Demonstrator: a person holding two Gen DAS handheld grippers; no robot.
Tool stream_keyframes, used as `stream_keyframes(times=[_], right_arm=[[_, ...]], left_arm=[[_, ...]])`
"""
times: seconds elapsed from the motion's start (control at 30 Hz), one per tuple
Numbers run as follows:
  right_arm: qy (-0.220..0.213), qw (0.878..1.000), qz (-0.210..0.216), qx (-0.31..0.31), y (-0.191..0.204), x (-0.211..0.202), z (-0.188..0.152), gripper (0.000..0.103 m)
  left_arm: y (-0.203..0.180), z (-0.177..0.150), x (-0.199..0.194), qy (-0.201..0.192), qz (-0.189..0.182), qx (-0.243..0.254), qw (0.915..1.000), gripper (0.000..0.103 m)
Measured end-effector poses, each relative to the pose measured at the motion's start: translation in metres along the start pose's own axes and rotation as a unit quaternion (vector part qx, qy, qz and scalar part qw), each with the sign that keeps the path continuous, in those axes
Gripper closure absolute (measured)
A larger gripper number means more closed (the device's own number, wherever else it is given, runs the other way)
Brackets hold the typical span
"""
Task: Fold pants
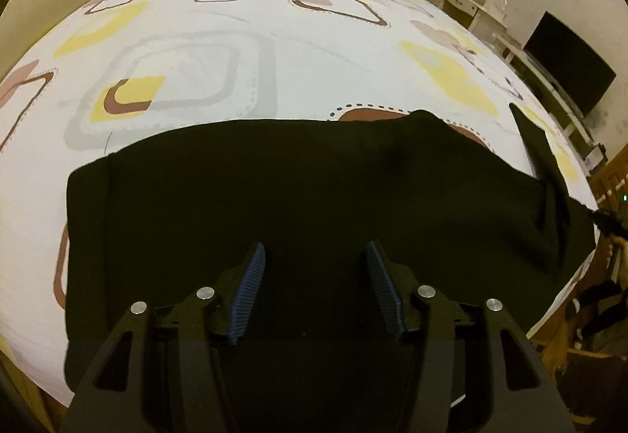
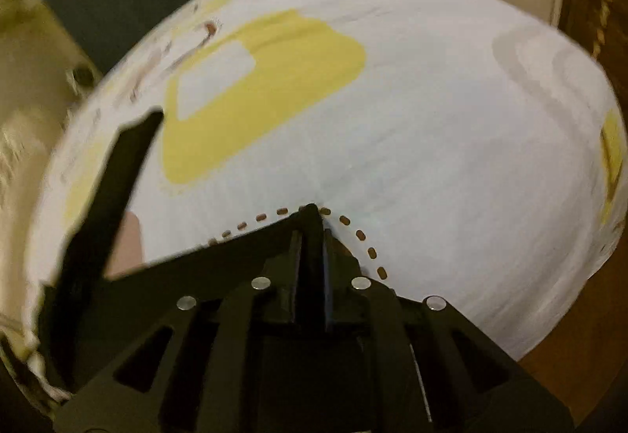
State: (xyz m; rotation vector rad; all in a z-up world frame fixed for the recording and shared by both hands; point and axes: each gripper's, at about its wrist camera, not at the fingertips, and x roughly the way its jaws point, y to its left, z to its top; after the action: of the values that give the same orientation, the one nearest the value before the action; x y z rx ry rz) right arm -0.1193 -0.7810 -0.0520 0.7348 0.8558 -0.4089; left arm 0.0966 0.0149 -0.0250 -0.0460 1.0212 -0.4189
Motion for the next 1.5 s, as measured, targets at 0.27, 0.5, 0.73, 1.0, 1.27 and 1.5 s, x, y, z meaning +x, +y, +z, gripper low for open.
stream_keyframes(times=[0.27, 0.5, 0.73, 1.0, 1.27, 1.5], right_arm=[[-0.011, 0.982, -0.162, -0.095, 0.111, -0.002, 0.018, 0.081], [0.0, 0.988, -0.088, -0.129, 0.247, 0.031, 0.027, 0.049], [0.047, 0.972, -0.137, -0.185, 0.364, 0.129, 0.027, 0.046], [0.076, 0.961, -0.207, -0.169, 0.359, 0.179, 0.018, 0.057], [-0.024, 0.989, -0.063, -0.135, 0.312, 0.057, 0.014, 0.097], [-0.119, 0.992, -0.005, -0.037, 0.179, -0.071, -0.022, 0.097]], left_arm=[[-0.001, -0.005, -0.002, -0.014, -0.01, 0.0, 0.9998, 0.043], [-0.004, -0.009, -0.012, -0.018, 0.003, 0.017, 0.9997, 0.033], [0.005, -0.006, -0.01, -0.014, -0.014, -0.015, 0.9997, 0.032], [0.004, -0.006, -0.008, -0.011, -0.014, -0.014, 0.9997, 0.031], [-0.005, -0.009, -0.006, -0.012, 0.007, 0.005, 0.9999, 0.03], [-0.002, -0.009, -0.008, -0.012, 0.002, -0.021, 0.9997, 0.029]])
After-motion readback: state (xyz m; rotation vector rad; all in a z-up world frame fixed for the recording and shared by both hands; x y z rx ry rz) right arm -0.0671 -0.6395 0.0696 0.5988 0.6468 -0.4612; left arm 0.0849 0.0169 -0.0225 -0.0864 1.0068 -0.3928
